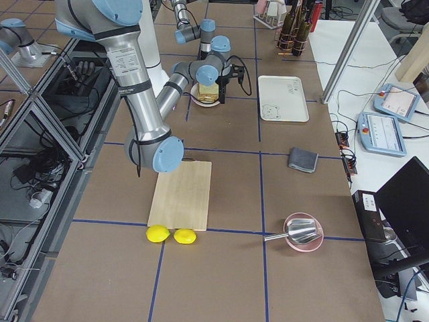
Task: Make sandwich and place on tray
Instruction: 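Grasp the plate rim with the left gripper while the right arm withdraws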
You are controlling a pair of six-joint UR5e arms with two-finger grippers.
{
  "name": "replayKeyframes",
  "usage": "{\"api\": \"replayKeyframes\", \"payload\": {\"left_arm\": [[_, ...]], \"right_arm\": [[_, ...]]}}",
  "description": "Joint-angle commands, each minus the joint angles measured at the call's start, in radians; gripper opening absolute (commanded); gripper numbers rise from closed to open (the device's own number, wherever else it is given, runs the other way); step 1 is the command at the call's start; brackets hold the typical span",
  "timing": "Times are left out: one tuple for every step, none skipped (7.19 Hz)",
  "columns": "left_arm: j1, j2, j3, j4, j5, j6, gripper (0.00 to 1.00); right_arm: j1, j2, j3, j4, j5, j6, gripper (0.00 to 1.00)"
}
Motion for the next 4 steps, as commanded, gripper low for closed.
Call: {"api": "replayKeyframes", "payload": {"left_arm": [[-0.01,0.001,0.003,-0.028,-0.021,-0.086,0.0],[-0.038,-0.001,0.003,-0.028,-0.059,-0.097,0.0],[-0.09,-0.002,0.003,-0.025,-0.117,-0.119,0.0],[-0.156,-0.007,0.005,-0.013,-0.125,-0.136,0.0]], "right_arm": [[0.03,-0.101,0.04,-0.001,0.001,-0.106,1.0],[0.05,-0.148,0.058,-0.001,0.002,-0.162,1.0],[0.061,-0.185,0.071,-0.001,0.002,-0.21,1.0],[0.085,-0.213,0.072,-0.001,0.004,-0.265,1.0]]}}
